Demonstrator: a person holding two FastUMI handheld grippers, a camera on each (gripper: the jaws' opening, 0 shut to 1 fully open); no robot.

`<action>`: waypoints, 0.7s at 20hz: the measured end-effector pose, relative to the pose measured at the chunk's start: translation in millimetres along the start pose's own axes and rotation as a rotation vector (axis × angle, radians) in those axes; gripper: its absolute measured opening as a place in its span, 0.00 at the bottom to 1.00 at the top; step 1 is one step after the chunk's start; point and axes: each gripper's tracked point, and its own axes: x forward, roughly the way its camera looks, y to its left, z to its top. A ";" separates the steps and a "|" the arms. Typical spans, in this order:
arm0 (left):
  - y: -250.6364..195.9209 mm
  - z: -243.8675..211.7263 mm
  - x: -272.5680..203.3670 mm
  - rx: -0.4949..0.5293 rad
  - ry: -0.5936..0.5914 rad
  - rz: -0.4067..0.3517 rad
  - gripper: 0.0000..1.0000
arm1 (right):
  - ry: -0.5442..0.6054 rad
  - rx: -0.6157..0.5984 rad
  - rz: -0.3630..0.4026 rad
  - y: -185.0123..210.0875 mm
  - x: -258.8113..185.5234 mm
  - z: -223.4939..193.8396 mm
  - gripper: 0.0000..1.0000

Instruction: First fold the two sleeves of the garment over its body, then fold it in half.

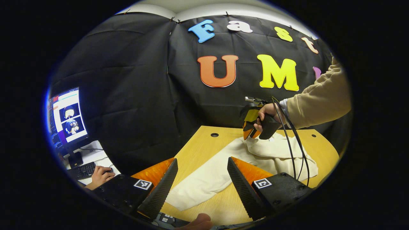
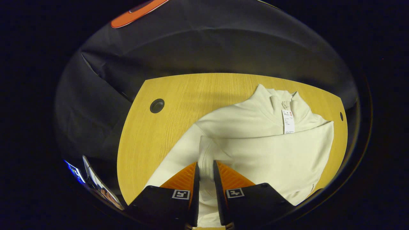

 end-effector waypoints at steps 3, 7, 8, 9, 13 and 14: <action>-4.8 1.6 1.1 0.008 -0.002 -0.017 0.99 | -0.037 0.054 0.052 6.6 -17.6 9.6 0.30; -15.2 10.5 1.8 0.034 -0.042 -0.046 0.99 | -0.101 0.033 0.093 4.7 -52.2 22.3 0.50; -17.7 13.4 1.8 0.037 -0.054 -0.055 0.99 | -0.119 0.010 0.102 4.7 -60.1 25.2 0.57; -21.3 17.5 1.6 0.041 -0.066 -0.064 0.99 | -0.150 -0.014 0.101 0.2 -71.1 31.2 0.60; -24.7 18.7 3.4 0.056 -0.079 -0.069 0.99 | -0.344 -0.103 0.062 -23.3 -128.5 67.2 0.88; -23.3 19.7 3.8 0.054 -0.078 -0.063 0.99 | -0.402 -0.121 0.052 -29.6 -146.5 76.0 0.93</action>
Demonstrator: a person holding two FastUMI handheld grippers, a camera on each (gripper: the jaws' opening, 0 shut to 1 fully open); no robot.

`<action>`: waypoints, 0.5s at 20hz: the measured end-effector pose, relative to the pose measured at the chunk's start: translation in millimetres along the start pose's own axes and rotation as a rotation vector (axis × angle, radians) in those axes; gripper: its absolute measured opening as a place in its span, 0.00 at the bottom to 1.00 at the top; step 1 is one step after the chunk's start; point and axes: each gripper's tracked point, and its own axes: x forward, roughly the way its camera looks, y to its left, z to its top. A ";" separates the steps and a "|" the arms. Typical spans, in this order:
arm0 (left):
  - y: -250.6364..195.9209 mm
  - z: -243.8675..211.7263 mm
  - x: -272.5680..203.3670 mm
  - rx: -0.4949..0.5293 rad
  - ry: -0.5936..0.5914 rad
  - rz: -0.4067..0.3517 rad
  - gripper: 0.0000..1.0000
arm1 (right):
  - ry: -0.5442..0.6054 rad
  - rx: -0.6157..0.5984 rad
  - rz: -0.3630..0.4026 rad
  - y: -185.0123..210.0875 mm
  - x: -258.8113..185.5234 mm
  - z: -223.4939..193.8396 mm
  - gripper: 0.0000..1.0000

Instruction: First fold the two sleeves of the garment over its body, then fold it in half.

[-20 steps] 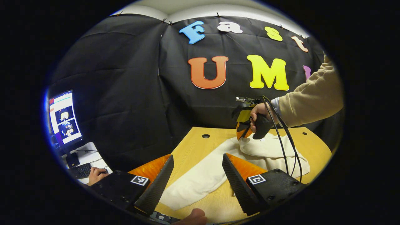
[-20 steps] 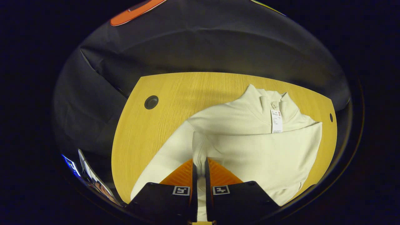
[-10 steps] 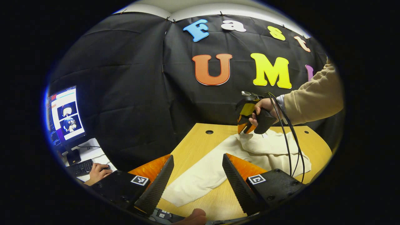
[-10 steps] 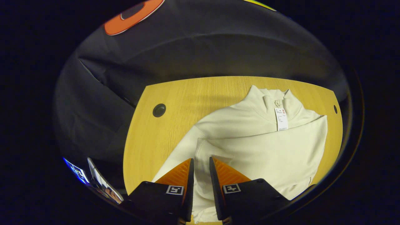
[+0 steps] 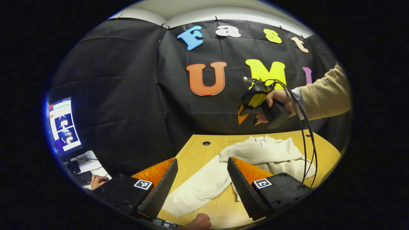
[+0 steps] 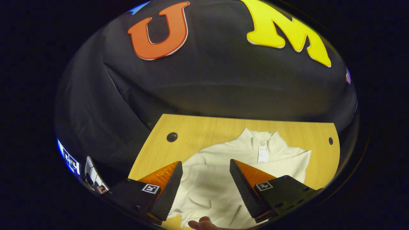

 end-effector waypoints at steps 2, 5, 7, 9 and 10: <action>2.3 -1.9 -0.2 -0.008 0.006 0.009 0.99 | -0.127 -0.038 -0.034 -22.5 -33.3 30.5 0.90; 10.0 -13.3 3.3 -0.012 0.038 0.045 0.99 | -0.338 -0.089 -0.057 -49.6 -102.7 70.8 0.94; 12.4 -22.2 4.1 -0.019 0.064 0.070 0.99 | -0.462 -0.121 -0.075 -68.8 -154.6 82.6 0.96; 13.4 -33.7 6.3 -0.026 0.094 0.095 0.99 | -0.572 -0.155 -0.122 -92.2 -204.4 80.6 0.96; 15.8 -40.9 8.4 -0.031 0.116 0.113 0.99 | -0.625 -0.170 -0.159 -101.7 -229.1 82.4 0.96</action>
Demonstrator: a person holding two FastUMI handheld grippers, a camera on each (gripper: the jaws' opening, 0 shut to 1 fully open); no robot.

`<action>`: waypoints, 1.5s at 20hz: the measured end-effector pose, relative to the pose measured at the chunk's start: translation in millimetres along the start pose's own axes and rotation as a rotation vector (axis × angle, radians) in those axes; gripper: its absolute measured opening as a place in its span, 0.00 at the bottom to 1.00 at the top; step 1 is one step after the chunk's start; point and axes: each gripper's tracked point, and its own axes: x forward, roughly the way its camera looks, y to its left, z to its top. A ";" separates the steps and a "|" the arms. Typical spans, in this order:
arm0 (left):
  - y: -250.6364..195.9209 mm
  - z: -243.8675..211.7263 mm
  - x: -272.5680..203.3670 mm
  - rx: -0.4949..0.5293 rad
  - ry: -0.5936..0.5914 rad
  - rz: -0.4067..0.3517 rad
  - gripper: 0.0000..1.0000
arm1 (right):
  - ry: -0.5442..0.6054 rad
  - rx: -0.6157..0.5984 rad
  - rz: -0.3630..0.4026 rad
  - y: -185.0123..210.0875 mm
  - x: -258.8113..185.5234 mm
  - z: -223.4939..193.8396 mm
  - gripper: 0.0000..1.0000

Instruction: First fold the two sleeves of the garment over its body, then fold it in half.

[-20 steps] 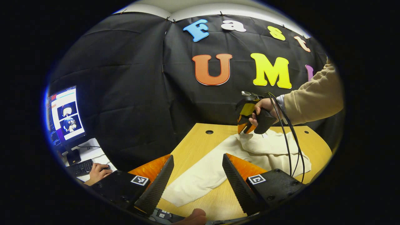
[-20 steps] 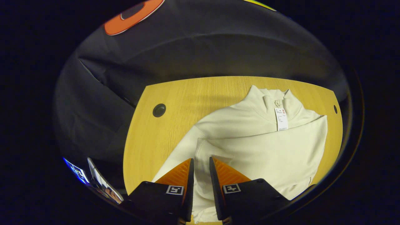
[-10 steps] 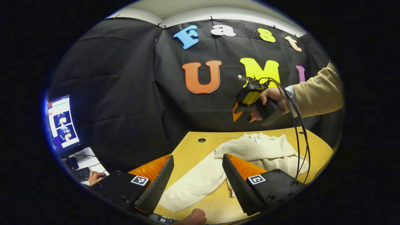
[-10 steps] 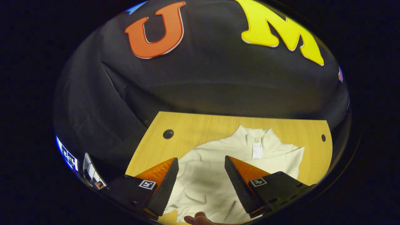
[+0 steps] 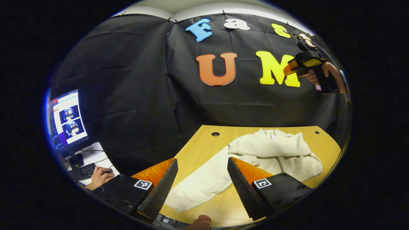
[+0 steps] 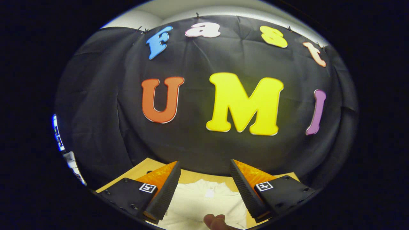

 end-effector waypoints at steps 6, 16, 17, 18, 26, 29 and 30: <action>10.8 -62.1 12.7 -0.053 0.185 0.095 0.99 | -0.120 0.001 -0.097 -74.1 -126.1 -8.7 0.93; 41.1 -136.8 15.6 -0.242 0.478 0.286 1.00 | -0.124 0.035 -0.203 -149.6 -209.2 -75.0 0.95; 46.7 -140.7 15.2 -0.259 0.504 0.312 0.99 | -0.115 0.049 -0.205 -152.9 -209.3 -79.6 0.95; 51.0 -144.5 15.5 -0.284 0.529 0.332 0.99 | -0.105 0.053 -0.210 -157.6 -208.1 -85.6 0.95; 67.2 -186.6 14.4 -0.597 0.789 0.469 0.98 | -0.011 0.089 -0.188 -161.1 -188.8 -127.1 0.94; 70.1 -193.3 18.5 -0.664 0.835 0.488 0.97 | 0.039 0.070 -0.150 -149.1 -180.2 -143.9 0.95; 72.6 -194.6 18.6 -0.651 0.855 0.493 0.97 | 0.048 0.067 -0.141 -146.4 -178.5 -147.1 0.95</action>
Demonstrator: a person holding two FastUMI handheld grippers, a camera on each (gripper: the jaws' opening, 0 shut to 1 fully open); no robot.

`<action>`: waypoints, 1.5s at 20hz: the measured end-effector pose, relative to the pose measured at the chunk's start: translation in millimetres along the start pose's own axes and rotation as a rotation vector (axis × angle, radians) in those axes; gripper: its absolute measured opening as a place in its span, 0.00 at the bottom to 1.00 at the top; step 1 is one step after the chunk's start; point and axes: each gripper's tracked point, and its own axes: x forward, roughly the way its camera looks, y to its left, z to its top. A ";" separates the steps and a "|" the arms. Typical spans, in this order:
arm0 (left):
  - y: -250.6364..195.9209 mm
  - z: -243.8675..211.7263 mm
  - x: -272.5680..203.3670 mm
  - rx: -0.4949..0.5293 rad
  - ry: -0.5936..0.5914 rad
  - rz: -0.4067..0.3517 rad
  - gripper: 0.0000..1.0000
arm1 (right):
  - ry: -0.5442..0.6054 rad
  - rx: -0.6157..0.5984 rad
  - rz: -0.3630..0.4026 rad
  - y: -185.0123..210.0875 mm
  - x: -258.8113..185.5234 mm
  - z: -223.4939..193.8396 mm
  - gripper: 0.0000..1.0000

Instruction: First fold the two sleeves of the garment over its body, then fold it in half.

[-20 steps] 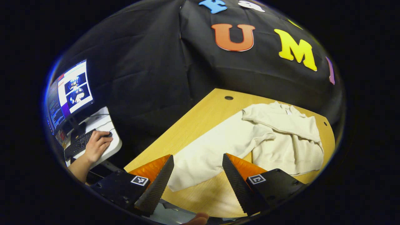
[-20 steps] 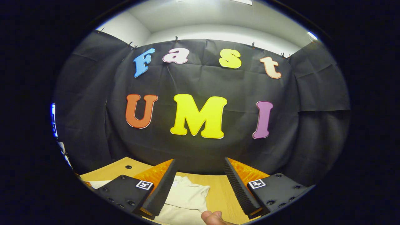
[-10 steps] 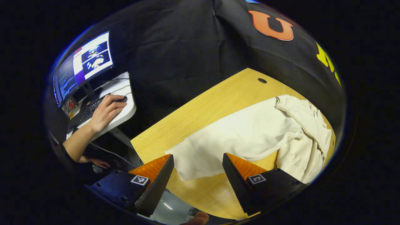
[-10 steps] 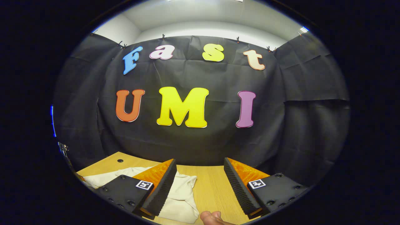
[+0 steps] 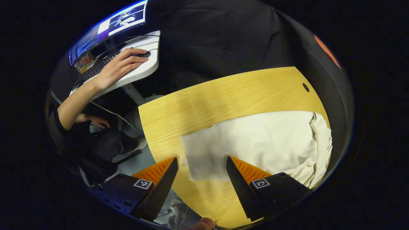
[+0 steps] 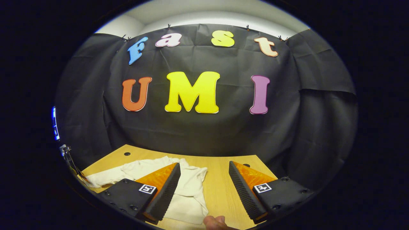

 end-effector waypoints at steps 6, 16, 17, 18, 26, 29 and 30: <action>-0.6 -4.6 11.7 -0.032 0.115 0.005 0.96 | 0.042 -0.014 0.012 8.3 0.1 -15.1 0.95; -19.7 -2.5 11.8 -0.017 0.249 -0.064 0.64 | 0.101 -0.009 0.043 21.9 -6.7 -36.8 0.95; -22.7 -3.5 12.6 -0.004 0.251 -0.069 0.48 | 0.106 -0.012 0.047 24.0 -7.2 -38.9 0.94; -24.1 -2.5 12.2 0.008 0.252 -0.068 0.41 | 0.109 -0.017 0.049 24.3 -8.1 -41.0 0.94; -20.4 9.2 10.8 0.108 0.207 -0.009 0.05 | 0.131 -0.035 0.072 26.8 -13.0 -47.9 0.94; -29.5 10.7 -2.5 0.164 0.209 -0.025 0.04 | 0.127 -0.045 0.073 25.1 -12.2 -44.2 0.95; -36.0 15.5 -10.2 0.195 0.195 -0.035 0.03 | 0.128 -0.048 0.074 25.6 -12.2 -45.3 0.94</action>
